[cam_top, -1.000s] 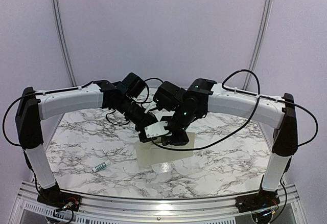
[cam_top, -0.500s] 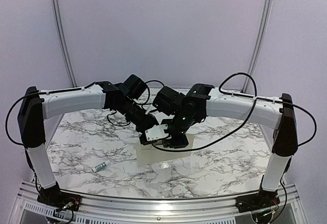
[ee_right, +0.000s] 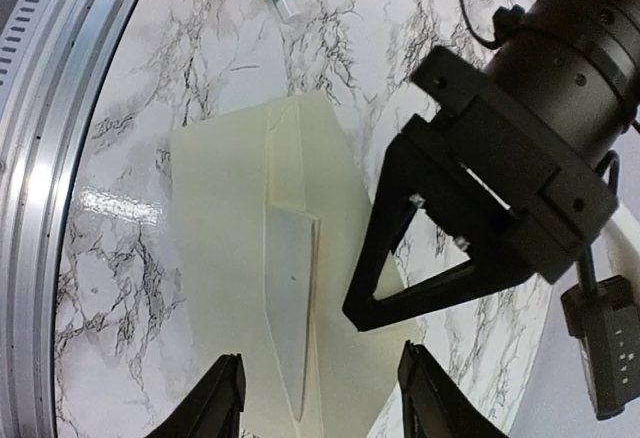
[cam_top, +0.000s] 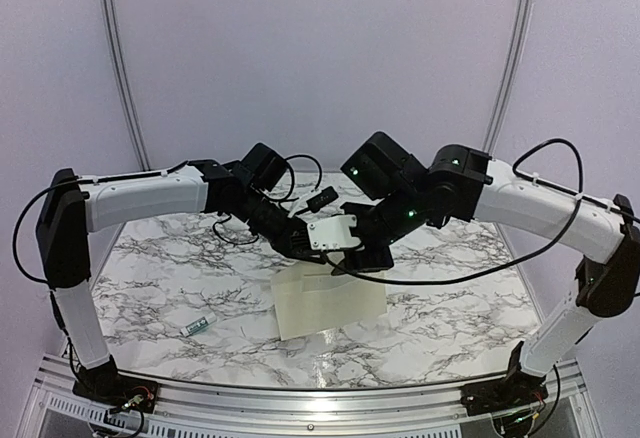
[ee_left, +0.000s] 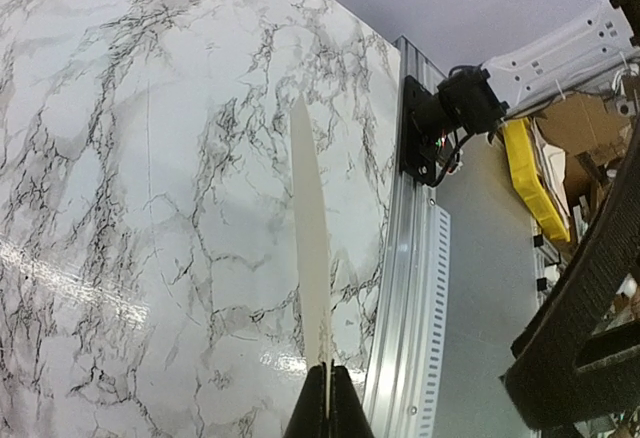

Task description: Place the letter into the envelope and seal it

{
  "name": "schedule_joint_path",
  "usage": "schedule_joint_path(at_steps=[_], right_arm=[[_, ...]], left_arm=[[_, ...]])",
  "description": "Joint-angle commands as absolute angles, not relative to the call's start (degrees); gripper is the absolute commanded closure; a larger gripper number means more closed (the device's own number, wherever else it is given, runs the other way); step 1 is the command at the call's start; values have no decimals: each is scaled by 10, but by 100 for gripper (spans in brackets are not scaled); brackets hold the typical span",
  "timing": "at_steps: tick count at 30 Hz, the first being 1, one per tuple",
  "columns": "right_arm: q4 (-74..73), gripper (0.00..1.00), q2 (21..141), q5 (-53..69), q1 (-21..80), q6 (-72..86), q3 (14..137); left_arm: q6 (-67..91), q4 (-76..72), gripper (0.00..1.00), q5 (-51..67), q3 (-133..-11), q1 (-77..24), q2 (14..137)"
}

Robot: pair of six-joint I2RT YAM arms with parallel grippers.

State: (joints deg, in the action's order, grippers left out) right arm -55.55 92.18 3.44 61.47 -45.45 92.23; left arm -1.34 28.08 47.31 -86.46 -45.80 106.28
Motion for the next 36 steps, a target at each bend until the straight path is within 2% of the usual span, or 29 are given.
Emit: schedule_joint_path(at_steps=[1,6,16,36], right_arm=[[-496,48,899,42,613,-457,852],[-464,41,894,34,613,-461,814],[-383,38,890,-58,613,-480,767],[-402,32,910,-6,619,-473,747]], left_arm=[[64,232,100,455,-871,-454,1075],[99,216,100,463,-871,-450,1078],[162,177,100,495,-869,-450,1076],[172,158,100,504,-866,-444,1072]])
